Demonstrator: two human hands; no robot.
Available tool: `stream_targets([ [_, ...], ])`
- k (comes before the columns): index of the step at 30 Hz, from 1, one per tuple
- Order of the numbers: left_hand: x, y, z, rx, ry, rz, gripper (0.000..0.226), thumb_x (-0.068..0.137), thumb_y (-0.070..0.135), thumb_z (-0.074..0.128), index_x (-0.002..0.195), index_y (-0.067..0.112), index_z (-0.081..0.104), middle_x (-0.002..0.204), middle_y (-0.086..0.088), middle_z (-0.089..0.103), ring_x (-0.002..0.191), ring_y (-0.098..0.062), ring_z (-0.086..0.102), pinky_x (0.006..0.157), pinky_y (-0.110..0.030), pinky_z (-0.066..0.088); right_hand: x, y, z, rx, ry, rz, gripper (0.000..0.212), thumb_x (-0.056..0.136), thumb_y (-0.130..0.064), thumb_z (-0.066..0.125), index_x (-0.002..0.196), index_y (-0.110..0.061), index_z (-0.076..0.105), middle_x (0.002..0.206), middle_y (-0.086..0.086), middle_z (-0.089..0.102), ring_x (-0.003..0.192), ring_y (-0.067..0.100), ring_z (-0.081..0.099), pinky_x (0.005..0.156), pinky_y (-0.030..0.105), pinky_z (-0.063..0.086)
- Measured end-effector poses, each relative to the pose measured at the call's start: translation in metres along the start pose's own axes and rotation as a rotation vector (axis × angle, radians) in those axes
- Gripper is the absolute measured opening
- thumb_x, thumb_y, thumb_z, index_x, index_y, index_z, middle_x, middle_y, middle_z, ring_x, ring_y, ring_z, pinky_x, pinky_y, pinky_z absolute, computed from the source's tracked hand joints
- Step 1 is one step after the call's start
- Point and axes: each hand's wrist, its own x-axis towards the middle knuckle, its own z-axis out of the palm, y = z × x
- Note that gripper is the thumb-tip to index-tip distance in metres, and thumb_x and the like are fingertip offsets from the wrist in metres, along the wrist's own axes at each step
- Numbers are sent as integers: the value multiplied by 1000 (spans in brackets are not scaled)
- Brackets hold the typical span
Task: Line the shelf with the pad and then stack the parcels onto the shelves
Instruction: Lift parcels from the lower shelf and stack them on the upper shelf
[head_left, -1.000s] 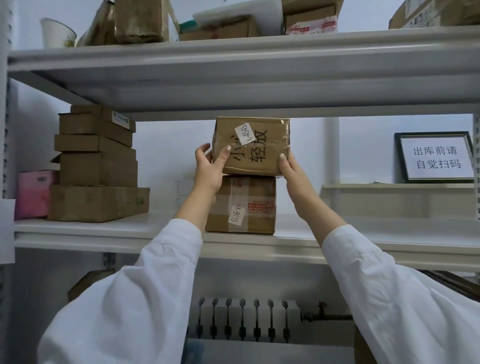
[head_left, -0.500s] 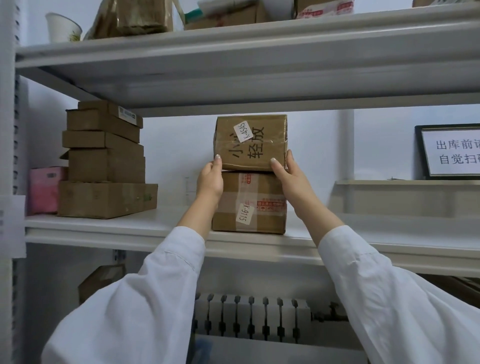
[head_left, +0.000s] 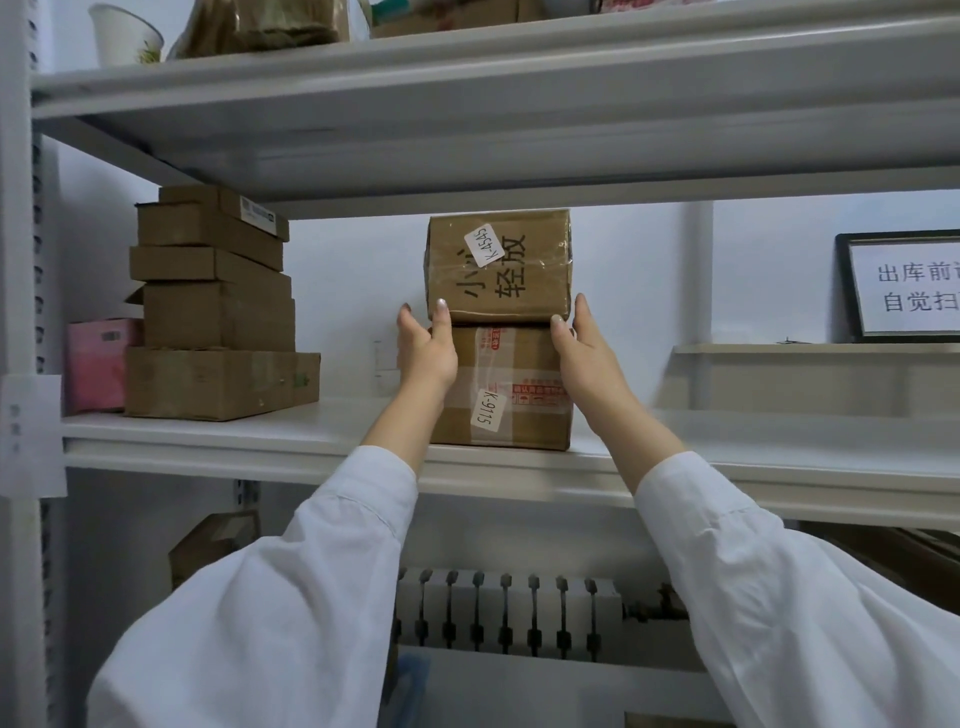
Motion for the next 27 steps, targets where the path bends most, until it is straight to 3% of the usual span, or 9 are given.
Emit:
stream_targets([
  [4, -20, -7, 9, 99, 140, 41, 64, 96, 44, 40, 148, 22, 11, 155, -9, 16, 141, -31, 17, 114, -49, 22, -20, 0, -1, 16, 54, -54, 49, 102, -32, 34, 148, -26, 22, 149, -3, 36, 136, 18, 34, 102, 27, 30],
  [7, -44, -12, 15, 89, 206, 162, 63, 93, 35, 50, 145, 19, 18, 154, -8, 19, 140, -28, 16, 114, -44, 21, -30, 9, -4, -32, 133, -70, 52, 99, -33, 40, 148, -20, 26, 152, -1, 33, 139, 18, 32, 112, 32, 27],
  [11, -77, -19, 22, -5, 249, 313, 50, 89, 19, 56, 135, 14, 36, 141, -4, 38, 130, -20, 30, 106, -36, 29, -53, 25, -12, -83, 202, -92, 44, 98, -31, 43, 140, -17, 38, 139, 1, 43, 118, 16, 46, 99, 26, 34],
  [13, -95, -24, 25, -91, 223, 349, 39, 89, 13, 53, 127, 13, 43, 122, 4, 47, 115, -10, 40, 98, -27, 35, -67, 33, -17, -92, 225, -119, 37, 98, -28, 45, 133, -16, 47, 129, -1, 47, 107, 12, 50, 90, 20, 38],
  [16, -119, -29, 30, -323, 92, 286, 17, 90, 1, 46, 98, 14, 54, 87, 10, 55, 78, 4, 53, 73, -12, 44, -84, 48, -27, -194, 272, -172, 19, 96, -22, 49, 107, -12, 61, 101, -3, 55, 81, -1, 49, 70, 8, 38],
  [19, -137, -37, 40, -471, -5, 151, 31, 86, -8, 38, 72, 14, 55, 66, -2, 58, 56, -6, 53, 53, -14, 43, -100, 60, -38, -249, 263, -155, 16, 95, -19, 51, 87, -14, 63, 83, -3, 55, 75, 7, 49, 65, 15, 36],
  [23, -157, -49, 56, -515, -36, 20, 33, 84, -9, 36, 68, 12, 55, 62, -7, 56, 47, -5, 50, 45, -12, 39, -119, 74, -50, -278, 229, -83, 21, 94, -19, 51, 85, -6, 66, 83, 9, 62, 80, 19, 54, 69, 29, 41],
  [27, -176, -61, 69, -585, -29, -169, 29, 90, 0, 35, 72, 15, 53, 60, -4, 57, 40, -6, 46, 41, -16, 33, -139, 87, -62, -330, 192, -15, 22, 94, -18, 51, 86, -6, 67, 84, 9, 63, 81, 19, 56, 72, 32, 43],
])
